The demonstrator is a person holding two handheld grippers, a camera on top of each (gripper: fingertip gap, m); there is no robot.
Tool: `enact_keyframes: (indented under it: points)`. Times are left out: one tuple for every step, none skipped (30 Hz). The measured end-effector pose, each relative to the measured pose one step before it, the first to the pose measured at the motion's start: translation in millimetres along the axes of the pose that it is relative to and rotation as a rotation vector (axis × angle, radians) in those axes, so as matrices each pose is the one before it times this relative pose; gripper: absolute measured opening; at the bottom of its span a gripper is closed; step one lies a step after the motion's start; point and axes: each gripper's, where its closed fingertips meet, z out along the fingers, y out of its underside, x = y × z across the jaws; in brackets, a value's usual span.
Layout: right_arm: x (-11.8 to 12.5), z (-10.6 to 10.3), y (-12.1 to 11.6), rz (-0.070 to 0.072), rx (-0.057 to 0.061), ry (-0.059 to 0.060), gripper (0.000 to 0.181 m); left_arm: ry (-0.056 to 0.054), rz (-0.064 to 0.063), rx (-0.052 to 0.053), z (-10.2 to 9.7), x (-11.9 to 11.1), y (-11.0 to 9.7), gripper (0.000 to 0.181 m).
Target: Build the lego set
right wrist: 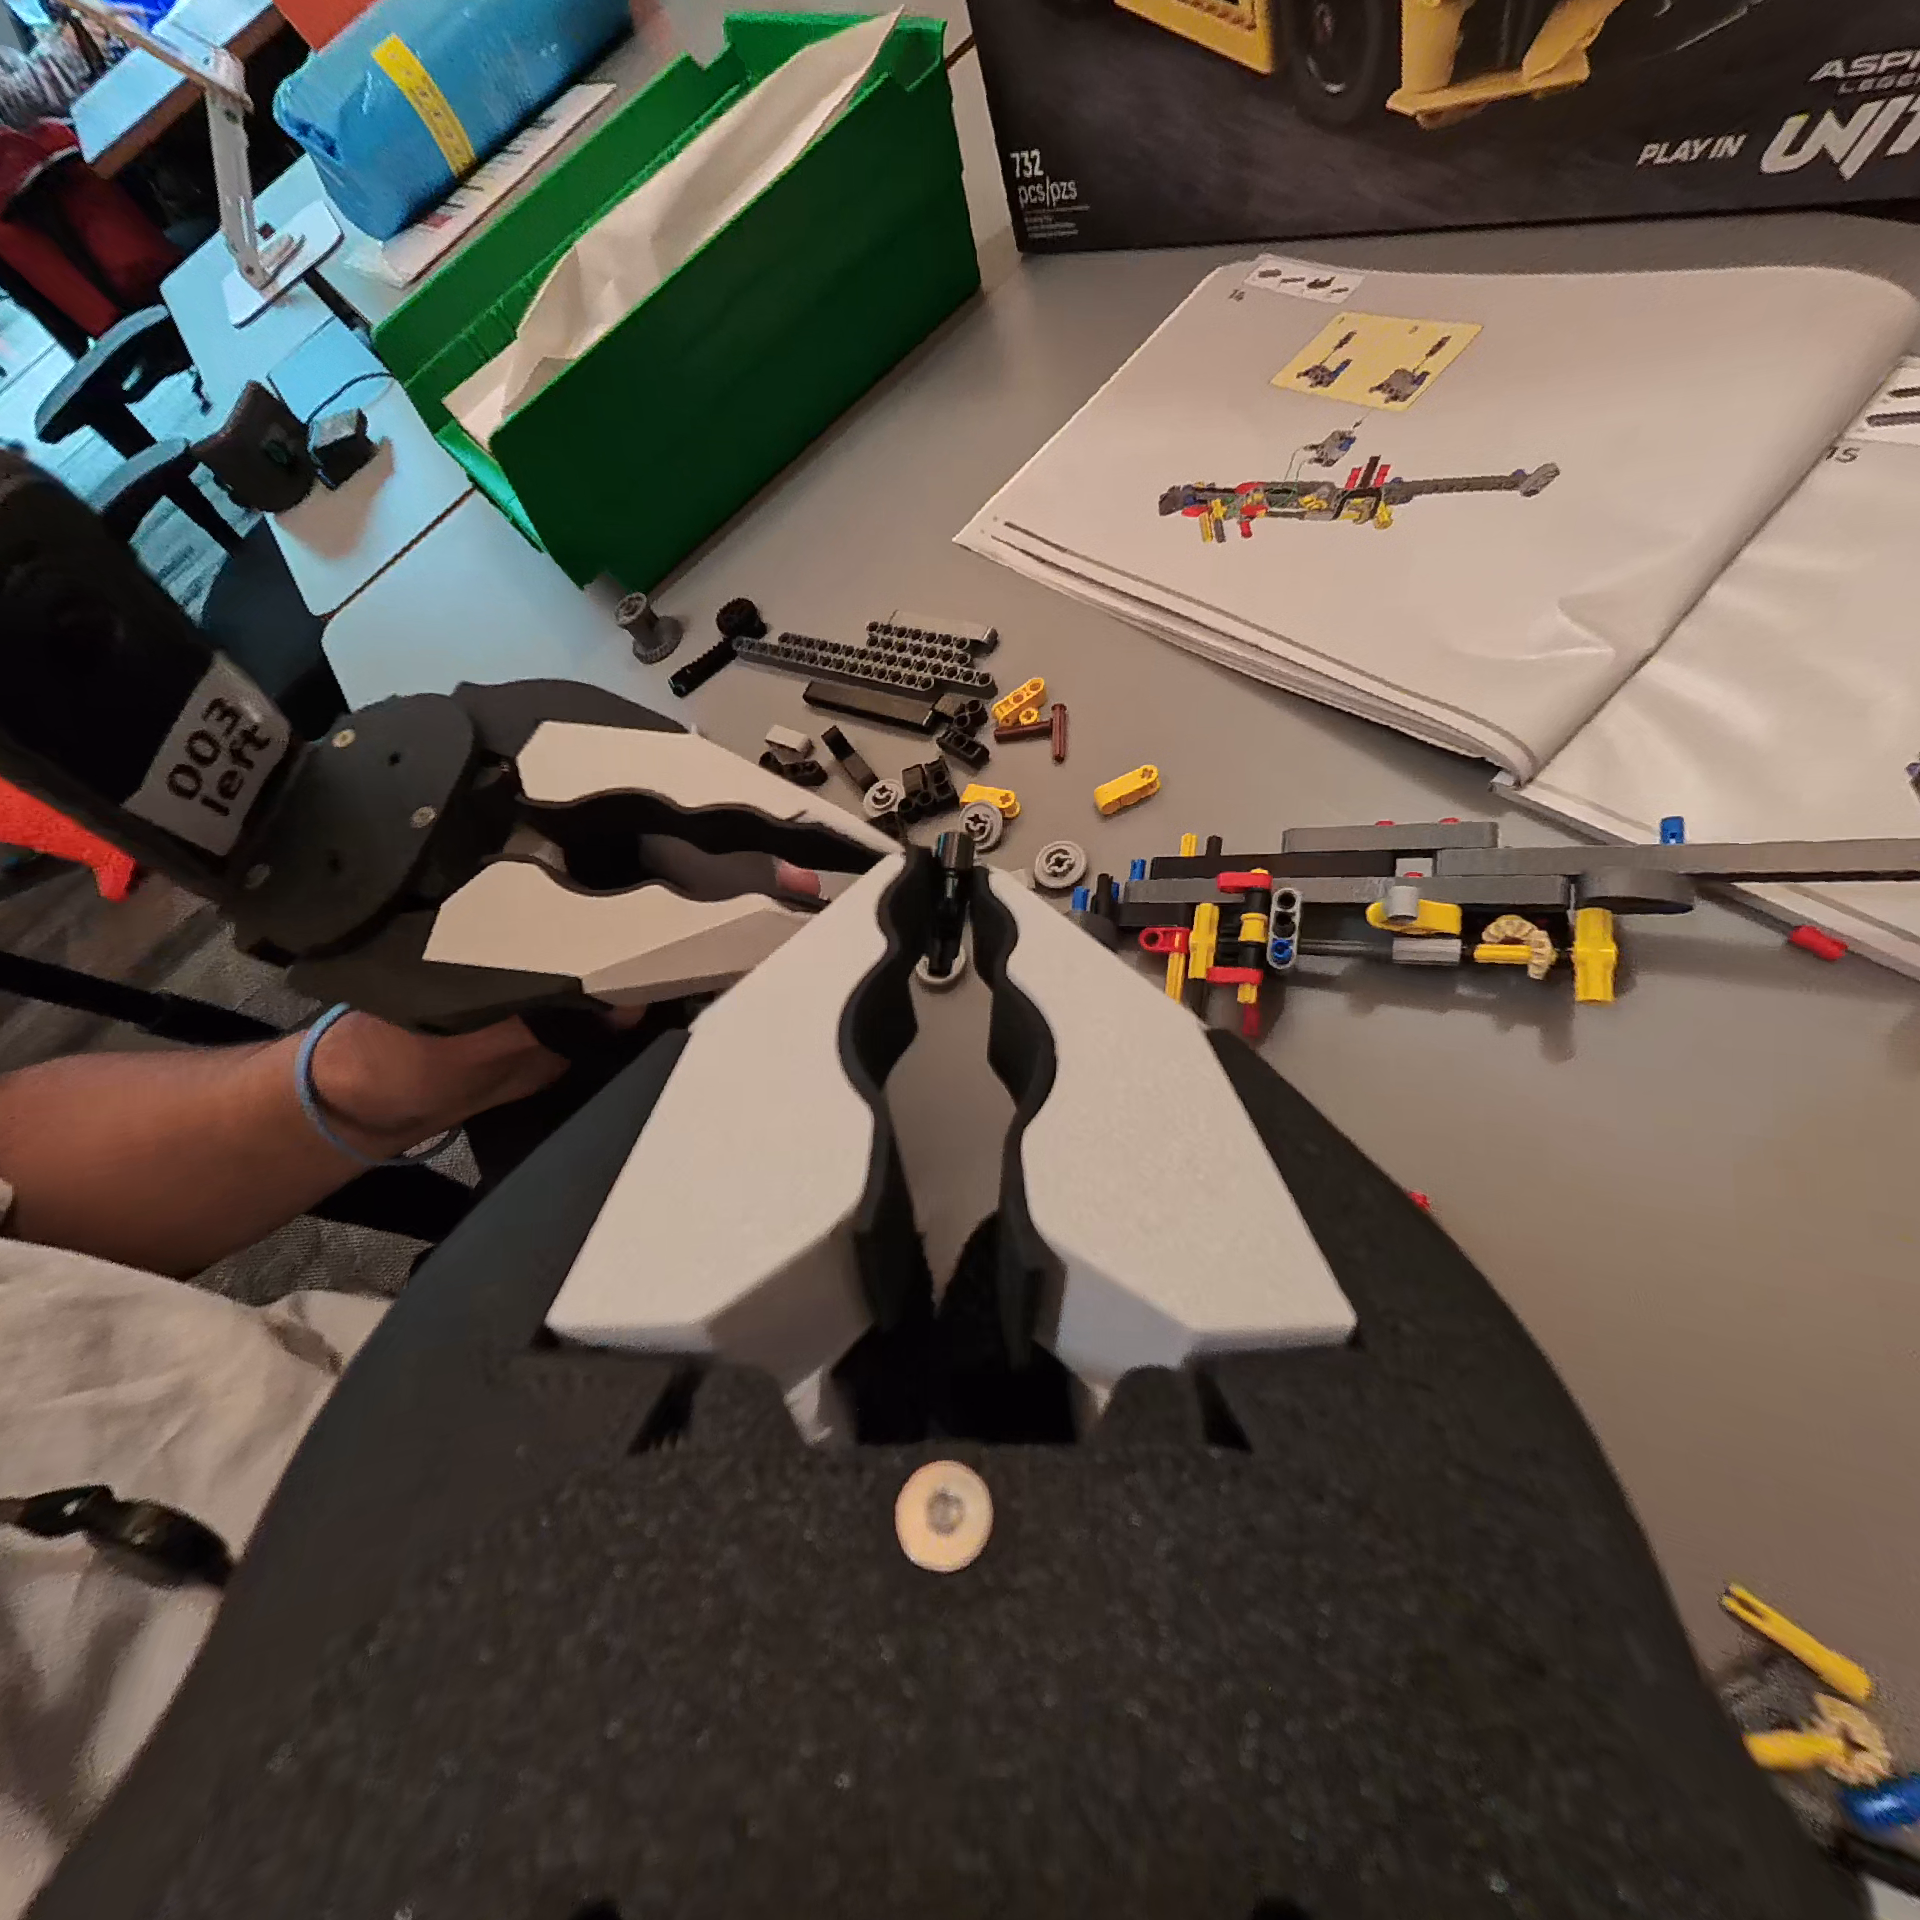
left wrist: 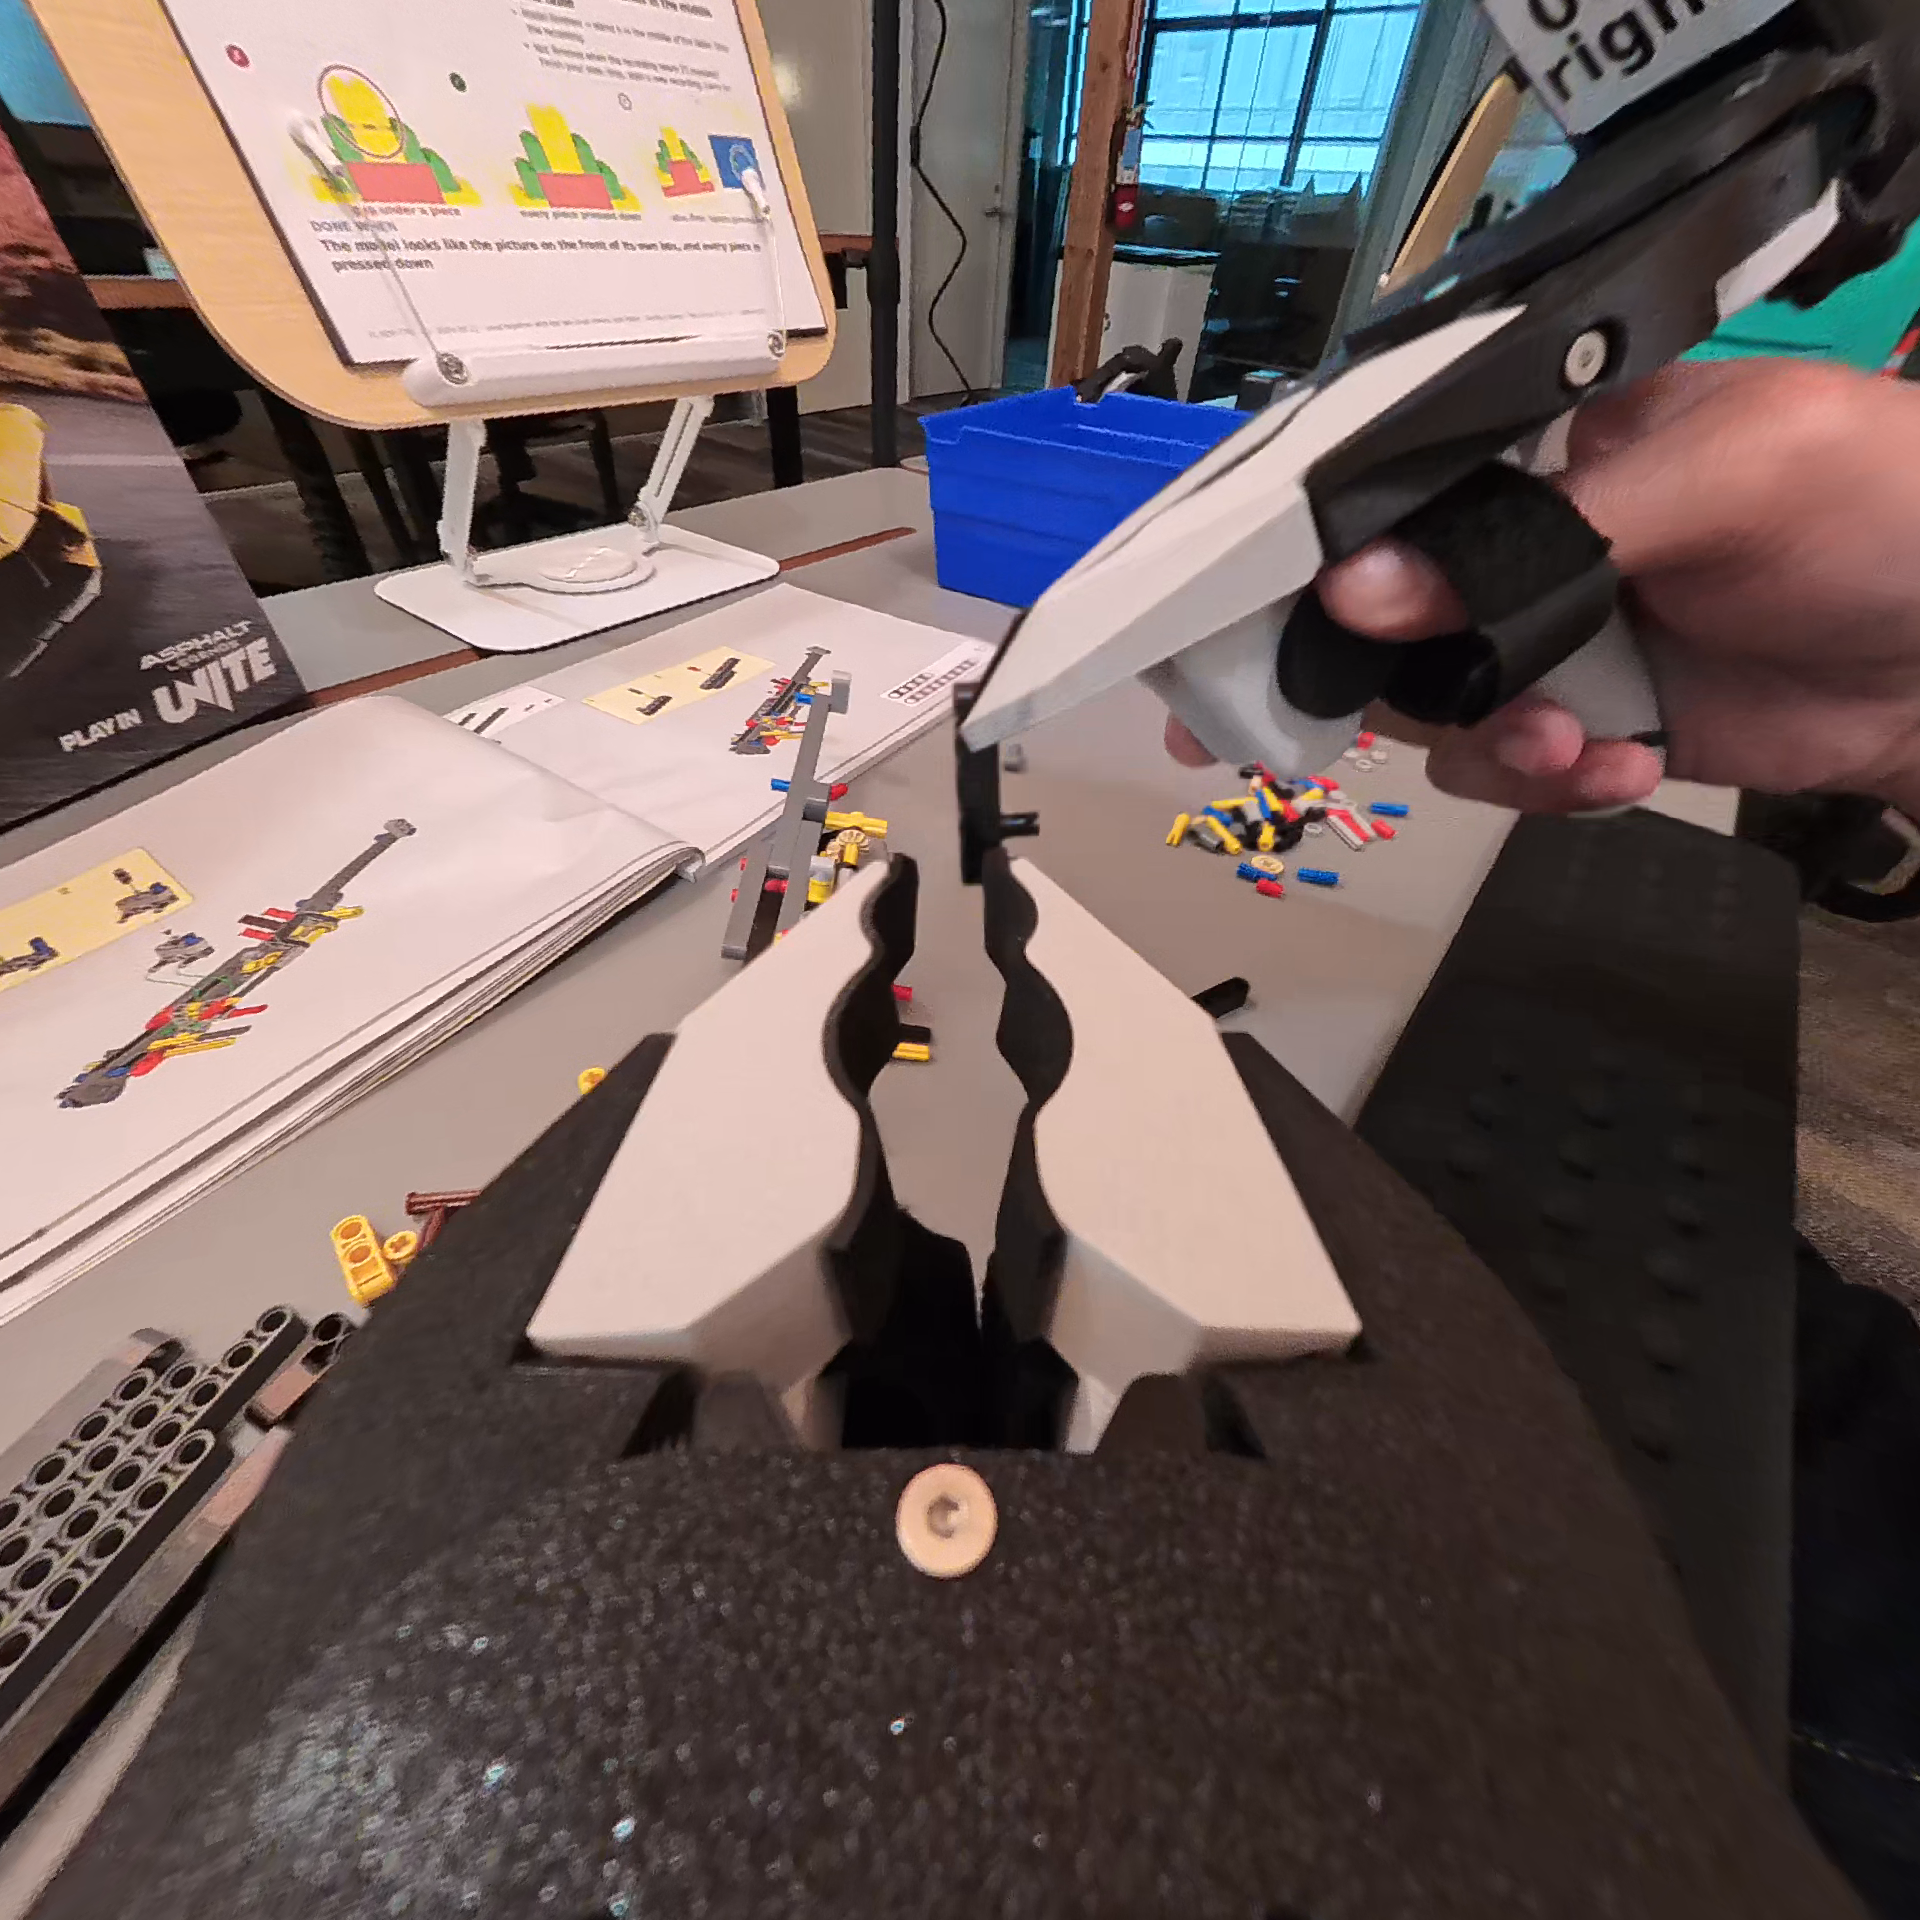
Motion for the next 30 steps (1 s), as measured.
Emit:
enact_keyframes:
  points:
    - [-2.76, -3.11, 0.16, -0.0124, -0.0159, -0.0225, 0.006, 0.0093, -0.0008, -0.0031, 0.33, 0.87, 0.52, 0.013]
    - [-4.9, -2.21, -0.02, -0.0108, -0.0135, -0.0264, 0.006, 0.0034, 0.0067, -0.0083, 0.82, 1.09, 1.19, 0.015]
    - [0.33, -1.78, -1.35, -0.0094, -0.0009, 0.0138, 0.006, -0.0051, 0.0129, -0.01, 0.99, 0.73, 1.3, 0.015]
    - [-2.23, -0.94, -1.29, -0.0086, 0.0041, -0.0005, 0.006, -0.0081, 0.0165, -0.0117, 1.16, 0.63, 1.55, 0.016]
    - [-4.71, -0.33, -0.82, 0.0052, 0.0024, -0.0202, 0.006, 0.0019, 0.019, -0.0072, 0.7, 2.27, 0.82, 0.017]
    - [-3.91, -0.54, -3.16, 0.0113, 0.0216, -0.0199, 0.006, -0.0014, 0.019, -0.0051, 0.56, 1.86, 0.51, 0.017]
    - [-4.03, -0.36, -3.21, 0.0148, 0.0256, -0.0226, 0.006, -0.0037, 0.017, -0.0018, 0.2, 1.36, -0.1, 0.017]
    - [-1.54, 0.78, 0.07, 0.0045, 0.0047, -0.005, 0.006, -0.003, 0.0145, -0.0007, 0.02, 1.17, -0.13, 0.017]
    - [1.1, 1.74, 2.11, -0.0092, -0.0055, 0.0154, 0.006, -0.0035, 0.011, -0.002, 0.28, 0.8, 0.17, 0.018]
    - [-1.87, 2.85, 3.87, -0.0092, -0.015, -0.0038, 0.006, -0.0052, 0.0057, -0.002, 0.23, -0.07, 0.23, 0.018]
    - [-4.94, 2.95, 2.65, 0.0083, -0.0066, -0.0267, 0.006, -0.0032, 0.0015, -0.0009, 0.09, -0.18, 0.06, 0.018]
    - [-2.58, 2.69, 1.35, 0.0157, 0.0017, -0.0144, 0.006, 0.003, 0.001, -0.0014, -0.18, 0.47, 0.2, 0.018]
    - [1.09, 0.88, -0.1, 0.0046, 0.0078, 0.0072, 0.006, 0.0009, 0.0023, -0.0024, 0.0, 0.34, 0.37, 0.015]
    - [0.36, -0.36, -0.35, 0.0037, 0.0014, 0.0005, 0.006, -0.0024, 0.0079, -0.001, 0.12, 0.49, -0.01, 0.011]
    - [0.32, -0.78, -0.95, 0.0124, 0.0027, -0.0035, 0.006, -0.0107, 0.0151, 0.0038, -0.44, 0.23, -1.05, 0.008]
    - [-0.67, -0.37, -1.05, 0.0201, 0.0028, -0.0126, 0.006, -0.0224, 0.0212, 0.0041, -0.86, -1.08, -1.06, 0.007]
    - [-0.84, 0.12, -0.52, 0.0177, 0.0027, -0.0137, 0.006, -0.0236, 0.0235, -0.0006, -0.71, -1.28, -0.32, 0.007]
    - [-0.1, 0.46, 0.46, 0.012, 0.0004, -0.0088, 0.006, -0.0221, 0.0229, -0.008, -0.48, -1.48, 0.93, 0.007]
    - [-0.33, 0.65, 0.41, 0.0104, 0.0051, -0.0093, 0.006, -0.0206, 0.0218, -0.0081, -0.45, -1.47, 1.02, 0.006]
    - [-0.64, 0.33, 0.02, 0.0148, 0.0084, -0.013, 0.006, -0.0127, 0.0153, -0.0052, -0.35, -0.73, 0.56, 0.006]
    - [0.06, -0.07, 0.59, 0.0137, 0.0049, -0.011, 0.006, 0.0001, 0.0032, -0.0044, -0.04, 0.43, 0.73, 0.006]
    - [0.8, -0.35, 0.49, 0.009, 0.0048, -0.0062, 0.006, 0.0093, -0.0072, -0.0038, 0.51, 0.81, 0.69, 0.006]
    - [1.1, -0.17, 0.62, 0.006, 0.0076, -0.0014, 0.006, 0.0134, -0.0137, -0.0039, 0.62, 0.71, 0.8, 0.006]
    - [0.96, -0.41, 0.69, -0.0026, 0.0052, 0.0012, 0.006, 0.0156, -0.0171, -0.0025, 0.5, 0.81, 0.38, 0.006]
    - [0.4, -0.6, 0.42, -0.0053, 0.0028, 0.0004, 0.006, 0.0198, -0.0205, 0.0019, 0.42, 1.51, -0.4, 0.006]
    - [0.18, -0.69, 0.39, -0.01, -0.0042, -0.0009, 0.006, 0.024, -0.0203, 0.0043, 0.41, 2.16, -0.37, 0.007]
    - [0.55, -1.26, 0.65, -0.0268, -0.015, 0.0021, 0.006, 0.0335, -0.0201, 0.0038, 0.51, 2.82, 0.18, 0.007]
    - [-0.37, -2.42, -2.29, -0.0451, -0.0034, 0.0031, 0.006, 0.0444, -0.0284, 0.0046, 0.18, 3.1, -0.01, 0.008]
    - [-0.08, -2.94, -2.12, -0.0617, -0.0104, 0.0061, 0.006, 0.062, -0.0397, 0.0127, -0.67, 4.37, -1.34, 0.011]
    - [0.05, -2.71, 0.05, -0.0612, -0.0285, -0.0002, 0.006, 0.0846, -0.0504, 0.0198, -1.59, 6.35, -2.51, 0.016]
